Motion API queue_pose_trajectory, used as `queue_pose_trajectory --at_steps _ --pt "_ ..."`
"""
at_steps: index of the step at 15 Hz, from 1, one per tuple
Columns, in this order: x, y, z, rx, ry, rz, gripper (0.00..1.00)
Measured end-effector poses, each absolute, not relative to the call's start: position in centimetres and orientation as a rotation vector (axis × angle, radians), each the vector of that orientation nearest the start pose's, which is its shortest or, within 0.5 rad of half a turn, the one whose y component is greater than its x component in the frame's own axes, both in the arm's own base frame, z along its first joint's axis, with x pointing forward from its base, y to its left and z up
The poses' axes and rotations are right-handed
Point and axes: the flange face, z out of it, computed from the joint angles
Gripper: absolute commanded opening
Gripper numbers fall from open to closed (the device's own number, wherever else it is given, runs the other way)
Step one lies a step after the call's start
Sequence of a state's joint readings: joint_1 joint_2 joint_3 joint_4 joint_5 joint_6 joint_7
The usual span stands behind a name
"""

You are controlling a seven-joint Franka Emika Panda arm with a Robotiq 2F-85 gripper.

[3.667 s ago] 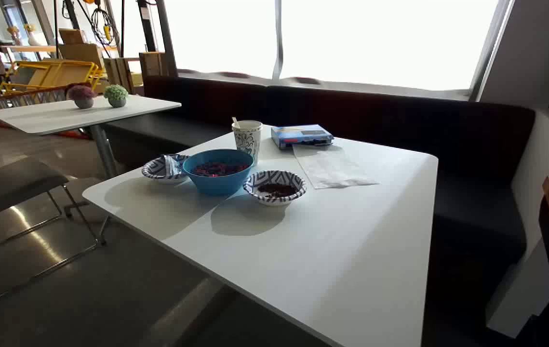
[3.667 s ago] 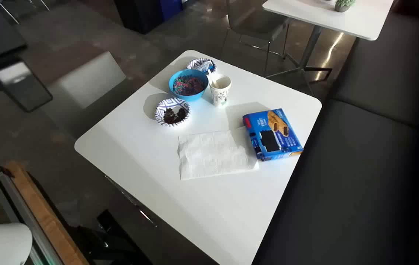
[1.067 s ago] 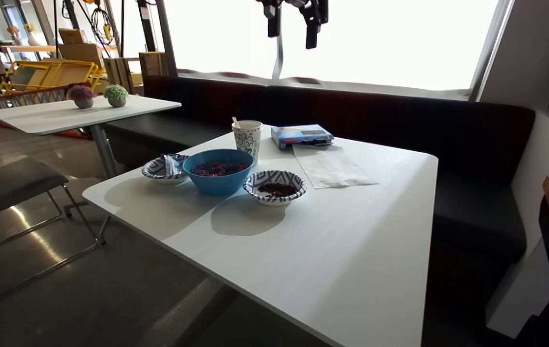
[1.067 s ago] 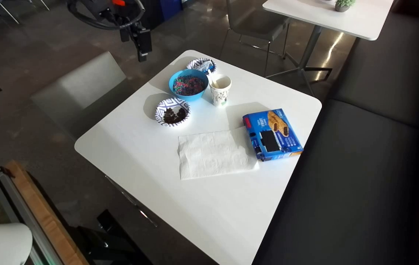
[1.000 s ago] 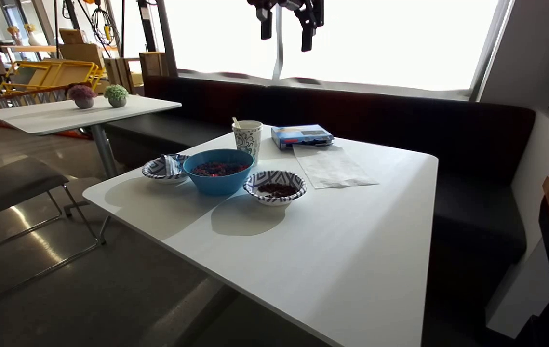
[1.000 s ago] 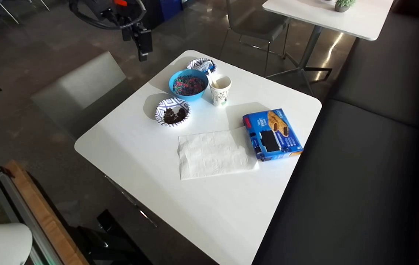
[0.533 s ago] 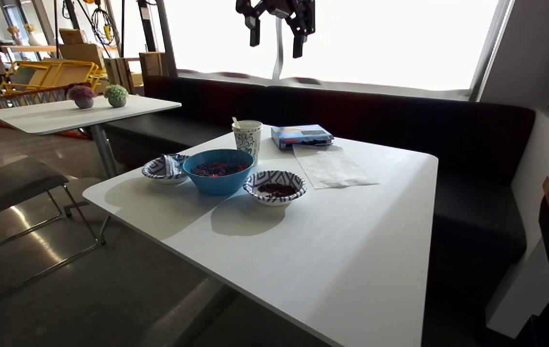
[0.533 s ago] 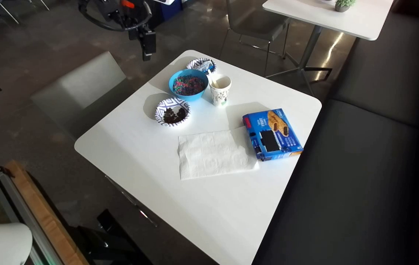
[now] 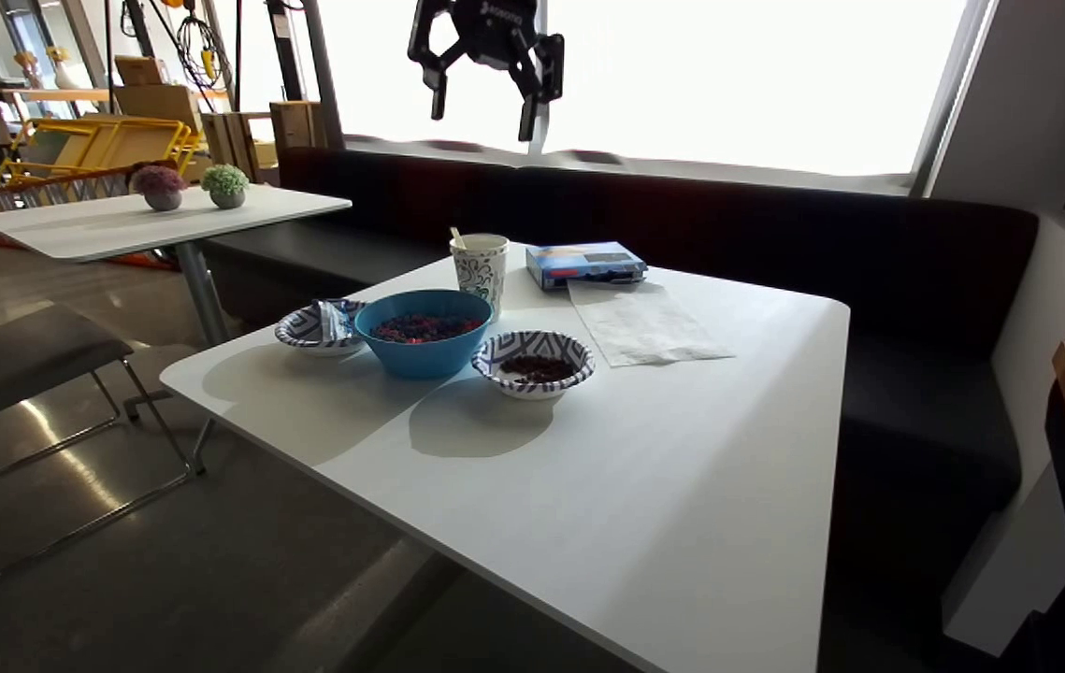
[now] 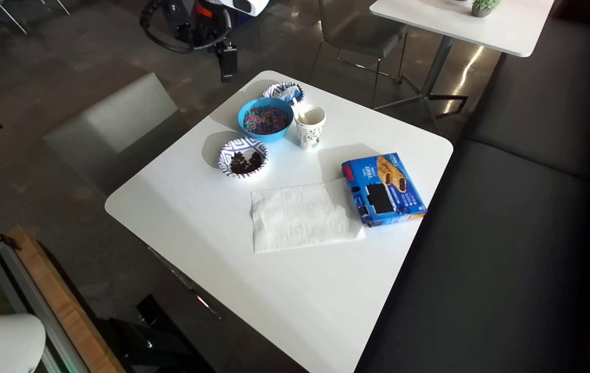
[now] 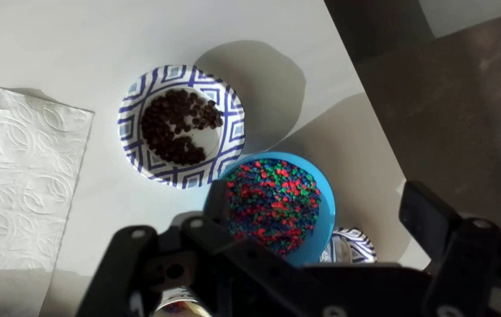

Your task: Move the blue bowl to the right.

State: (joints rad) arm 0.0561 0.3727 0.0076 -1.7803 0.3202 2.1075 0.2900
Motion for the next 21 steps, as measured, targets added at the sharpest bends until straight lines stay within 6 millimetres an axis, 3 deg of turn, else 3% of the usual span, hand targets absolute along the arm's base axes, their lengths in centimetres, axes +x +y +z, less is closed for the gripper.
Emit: queue_pose_trajectory --at_steps 5,10,15,21 --pt "68.5 6.9 27.4 -2.789 0.772 0.138 1.00" --pt "70.9 6.8 21.4 -2.775 0.976 0.186 1.00" --pt "71.9 4.9 18.0 -2.773 1.097 0.200 1.00" --pt "72.5 2.4 14.4 -2.793 1.092 0.214 1.00"
